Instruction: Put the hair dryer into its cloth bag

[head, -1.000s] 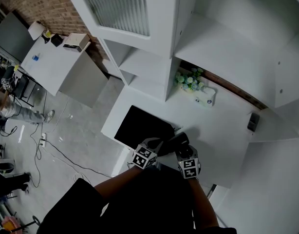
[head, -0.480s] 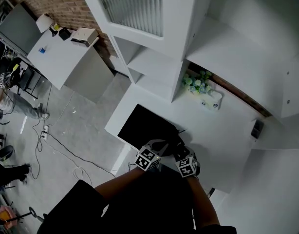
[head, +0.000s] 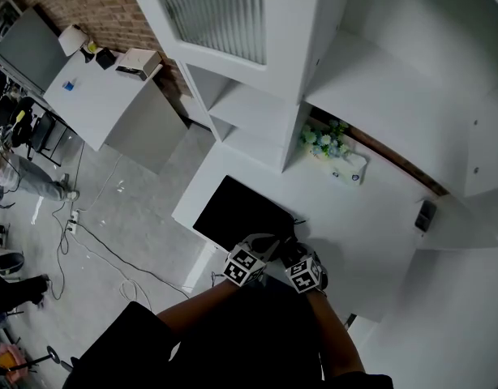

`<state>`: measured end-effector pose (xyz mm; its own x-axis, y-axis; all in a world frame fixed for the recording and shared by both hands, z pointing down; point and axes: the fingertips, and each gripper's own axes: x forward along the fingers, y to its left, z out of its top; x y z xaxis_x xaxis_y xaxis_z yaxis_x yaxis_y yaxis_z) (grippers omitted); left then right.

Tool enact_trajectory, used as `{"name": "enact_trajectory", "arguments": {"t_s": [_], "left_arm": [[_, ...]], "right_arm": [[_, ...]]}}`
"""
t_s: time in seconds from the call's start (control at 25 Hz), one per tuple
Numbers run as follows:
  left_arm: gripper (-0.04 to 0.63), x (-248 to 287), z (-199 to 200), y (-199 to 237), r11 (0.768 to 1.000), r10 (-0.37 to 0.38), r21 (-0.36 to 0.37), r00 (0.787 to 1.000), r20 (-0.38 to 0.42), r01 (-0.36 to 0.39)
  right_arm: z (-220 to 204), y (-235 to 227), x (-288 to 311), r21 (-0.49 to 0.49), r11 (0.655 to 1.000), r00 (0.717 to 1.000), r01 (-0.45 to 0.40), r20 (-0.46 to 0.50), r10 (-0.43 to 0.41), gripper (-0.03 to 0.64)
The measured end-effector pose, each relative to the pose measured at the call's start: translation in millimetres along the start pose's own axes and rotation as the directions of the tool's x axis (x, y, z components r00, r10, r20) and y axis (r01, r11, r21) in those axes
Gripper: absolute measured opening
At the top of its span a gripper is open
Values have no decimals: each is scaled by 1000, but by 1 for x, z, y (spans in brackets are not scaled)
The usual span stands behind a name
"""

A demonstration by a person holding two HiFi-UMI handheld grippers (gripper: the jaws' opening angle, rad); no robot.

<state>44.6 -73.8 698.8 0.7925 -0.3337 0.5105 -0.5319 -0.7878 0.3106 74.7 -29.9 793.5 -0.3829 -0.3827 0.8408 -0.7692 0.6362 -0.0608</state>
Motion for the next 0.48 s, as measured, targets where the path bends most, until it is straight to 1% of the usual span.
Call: {"name": "enact_trajectory", "arguments": {"t_s": [0.2,0.32,0.48], "left_arm": [[32,0,3,-6,999,-34,3,999,0,34],[32,1,-2,-10,999,-47,3,999,-12,47],[32,2,-9,-13,998,-55,2,998,-27,55]], "right_arm": [[-1,-4,7,11,1000,1000,-10,-23,10,244],[-4,-8,11,-46,999,998,-24,-57,21,244],[-17,-12,20,-112,993,991,-44,-132,29,245]]}}
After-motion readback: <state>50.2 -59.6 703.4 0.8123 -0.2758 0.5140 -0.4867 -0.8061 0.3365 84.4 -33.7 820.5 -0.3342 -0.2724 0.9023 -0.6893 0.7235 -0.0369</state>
